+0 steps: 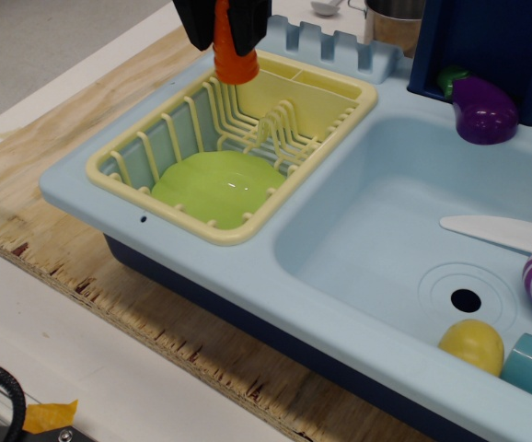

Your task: Put carrot on plate

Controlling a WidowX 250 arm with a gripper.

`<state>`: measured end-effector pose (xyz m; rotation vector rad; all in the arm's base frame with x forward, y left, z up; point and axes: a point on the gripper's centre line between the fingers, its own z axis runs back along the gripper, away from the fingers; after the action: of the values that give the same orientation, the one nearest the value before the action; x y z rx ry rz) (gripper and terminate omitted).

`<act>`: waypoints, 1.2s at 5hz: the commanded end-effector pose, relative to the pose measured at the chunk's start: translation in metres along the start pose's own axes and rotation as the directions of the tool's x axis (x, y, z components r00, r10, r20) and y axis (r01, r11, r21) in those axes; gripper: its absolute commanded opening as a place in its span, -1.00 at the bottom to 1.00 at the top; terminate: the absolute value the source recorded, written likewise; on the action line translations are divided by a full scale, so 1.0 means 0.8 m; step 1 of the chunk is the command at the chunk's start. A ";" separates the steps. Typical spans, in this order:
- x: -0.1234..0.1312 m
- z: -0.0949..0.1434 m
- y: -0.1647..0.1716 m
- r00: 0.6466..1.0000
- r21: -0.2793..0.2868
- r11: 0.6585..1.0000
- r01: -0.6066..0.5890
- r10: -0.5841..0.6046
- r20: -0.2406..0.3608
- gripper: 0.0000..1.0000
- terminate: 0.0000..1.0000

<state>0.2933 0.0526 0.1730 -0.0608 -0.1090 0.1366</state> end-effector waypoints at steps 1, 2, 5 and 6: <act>-0.030 0.012 -0.006 0.998 0.023 0.998 -0.061 0.060 0.035 -1.00 -1.00; -0.050 0.010 -0.007 0.996 0.026 0.995 -0.093 0.092 0.018 -1.00 -1.00; -0.069 -0.026 -0.008 0.995 -0.060 0.993 -0.097 0.096 -0.027 1.00 -1.00; -0.075 -0.030 -0.008 0.994 -0.074 0.991 -0.110 0.110 0.002 1.00 -1.00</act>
<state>0.2371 0.0331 0.1352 -0.1440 -0.0804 0.2346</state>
